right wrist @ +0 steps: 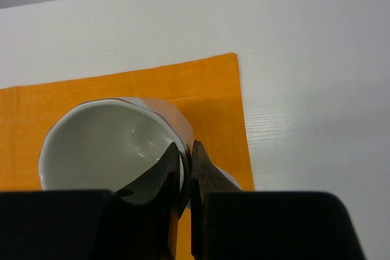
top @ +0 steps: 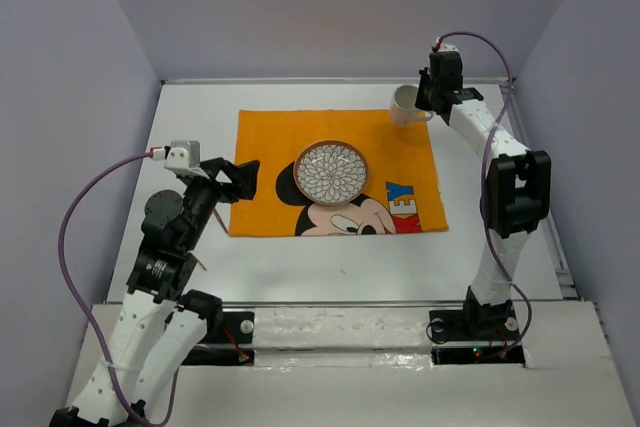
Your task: Set the dinner table for one person
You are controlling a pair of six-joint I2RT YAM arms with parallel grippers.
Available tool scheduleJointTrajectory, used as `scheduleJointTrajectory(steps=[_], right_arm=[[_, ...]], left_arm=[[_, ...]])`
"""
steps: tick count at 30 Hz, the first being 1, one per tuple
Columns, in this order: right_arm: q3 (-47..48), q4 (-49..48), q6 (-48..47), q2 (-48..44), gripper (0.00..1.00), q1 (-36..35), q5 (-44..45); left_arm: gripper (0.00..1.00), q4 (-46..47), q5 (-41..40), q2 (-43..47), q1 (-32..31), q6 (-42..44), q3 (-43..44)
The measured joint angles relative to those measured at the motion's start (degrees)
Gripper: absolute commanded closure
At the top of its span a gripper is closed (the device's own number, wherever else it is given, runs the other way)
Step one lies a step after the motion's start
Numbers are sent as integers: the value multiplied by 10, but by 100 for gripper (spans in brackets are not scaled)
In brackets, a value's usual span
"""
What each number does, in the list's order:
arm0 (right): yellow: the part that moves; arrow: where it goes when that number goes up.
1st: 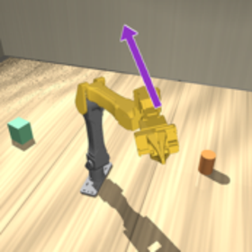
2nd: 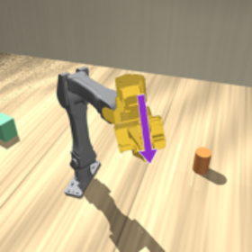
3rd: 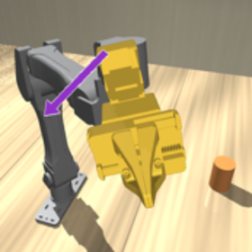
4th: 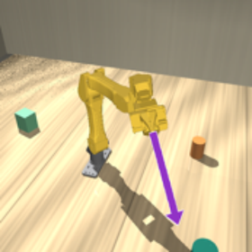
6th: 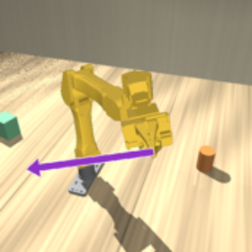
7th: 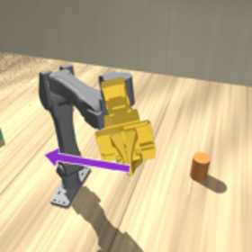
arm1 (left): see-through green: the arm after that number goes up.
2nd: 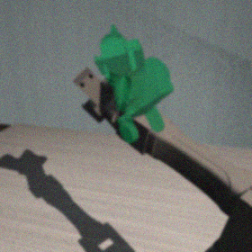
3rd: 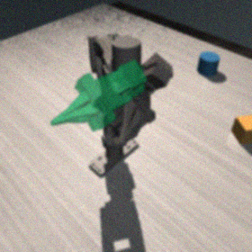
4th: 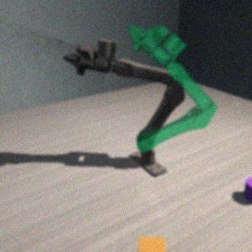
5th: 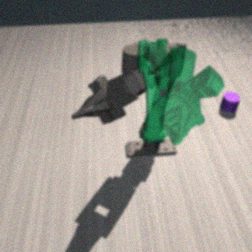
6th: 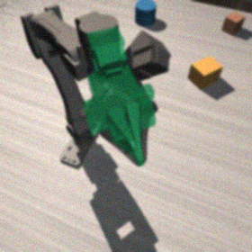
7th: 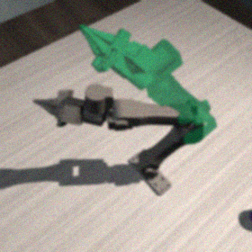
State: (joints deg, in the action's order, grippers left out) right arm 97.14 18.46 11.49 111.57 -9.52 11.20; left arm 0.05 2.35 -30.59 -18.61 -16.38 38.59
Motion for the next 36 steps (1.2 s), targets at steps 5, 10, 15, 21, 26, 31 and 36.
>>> scheduleJointTrajectory(steps=[5, 10, 15, 21, 26, 31, 36], right_arm=[[35, 26, -11, 53, 100, -6, 4], [52, 39, -13, 83, 100, -7, 13], [58, 56, -12, 93, 74, -7, 21], [86, 59, -7, 97, 22, -7, 29], [89, 58, -5, 71, 22, -12, 28], [19, 17, 12, -41, 27, -64, -8], [-80, -89, 45, -139, 30, -206, -66]], left_arm=[[1, 1, 0, 0, 2, 0, 0], [1, 1, 0, 0, 4, 0, 0], [1, 1, 1, 0, 6, 0, 0], [1, 1, 1, 3, 10, 0, 0], [1, 1, -3, 6, 15, 0, 0], [1, 1, -20, 10, 30, -3, 0], [1, -8, -76, 27, 50, -9, 0]])
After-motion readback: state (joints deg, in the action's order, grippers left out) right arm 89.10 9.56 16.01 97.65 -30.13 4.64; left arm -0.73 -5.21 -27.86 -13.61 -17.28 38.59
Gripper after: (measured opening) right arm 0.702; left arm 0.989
